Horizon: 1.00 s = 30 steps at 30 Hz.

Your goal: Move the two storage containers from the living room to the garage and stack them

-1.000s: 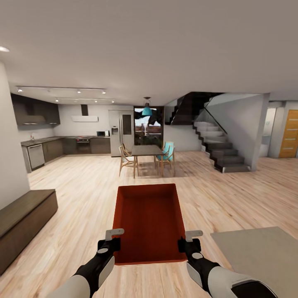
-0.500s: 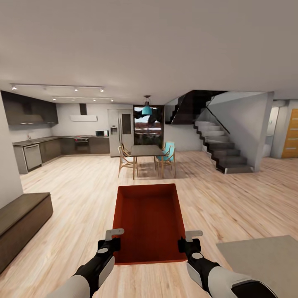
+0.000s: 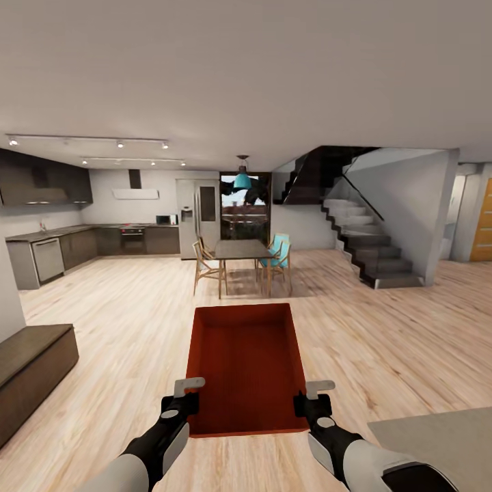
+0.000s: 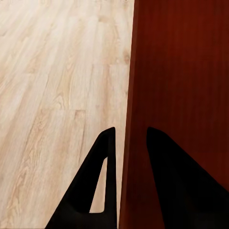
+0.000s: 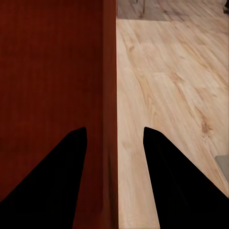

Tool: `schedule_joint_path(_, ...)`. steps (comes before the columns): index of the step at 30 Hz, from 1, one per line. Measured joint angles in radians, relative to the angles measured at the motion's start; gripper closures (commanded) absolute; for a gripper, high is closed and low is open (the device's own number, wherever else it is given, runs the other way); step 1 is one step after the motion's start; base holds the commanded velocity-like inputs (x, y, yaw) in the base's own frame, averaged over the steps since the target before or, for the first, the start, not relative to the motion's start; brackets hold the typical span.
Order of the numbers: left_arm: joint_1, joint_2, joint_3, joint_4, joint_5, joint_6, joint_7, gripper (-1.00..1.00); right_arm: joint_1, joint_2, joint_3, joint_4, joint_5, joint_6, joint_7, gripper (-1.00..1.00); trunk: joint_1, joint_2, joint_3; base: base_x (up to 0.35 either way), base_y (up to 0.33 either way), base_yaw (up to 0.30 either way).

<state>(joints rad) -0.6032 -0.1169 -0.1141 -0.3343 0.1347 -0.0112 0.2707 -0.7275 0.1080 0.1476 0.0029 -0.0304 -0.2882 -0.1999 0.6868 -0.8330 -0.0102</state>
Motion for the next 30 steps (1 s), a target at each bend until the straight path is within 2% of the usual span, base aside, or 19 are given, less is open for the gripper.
schedule_joint_path(19,0.0,0.0,-0.001,0.0,0.001,0.0,0.0,1.0,0.0,0.0,0.0,0.0,0.0,0.0,0.0,1.0,0.0,0.0,0.0,0.322,0.0,0.0)
schedule_joint_path(30,0.0,0.0,-0.001,0.001,0.001,0.0,0.0,1.0,0.0,0.0,0.0,0.001,0.0,0.0,0.0,1.0,0.0,0.0,-0.01,0.322,0.0,0.0)
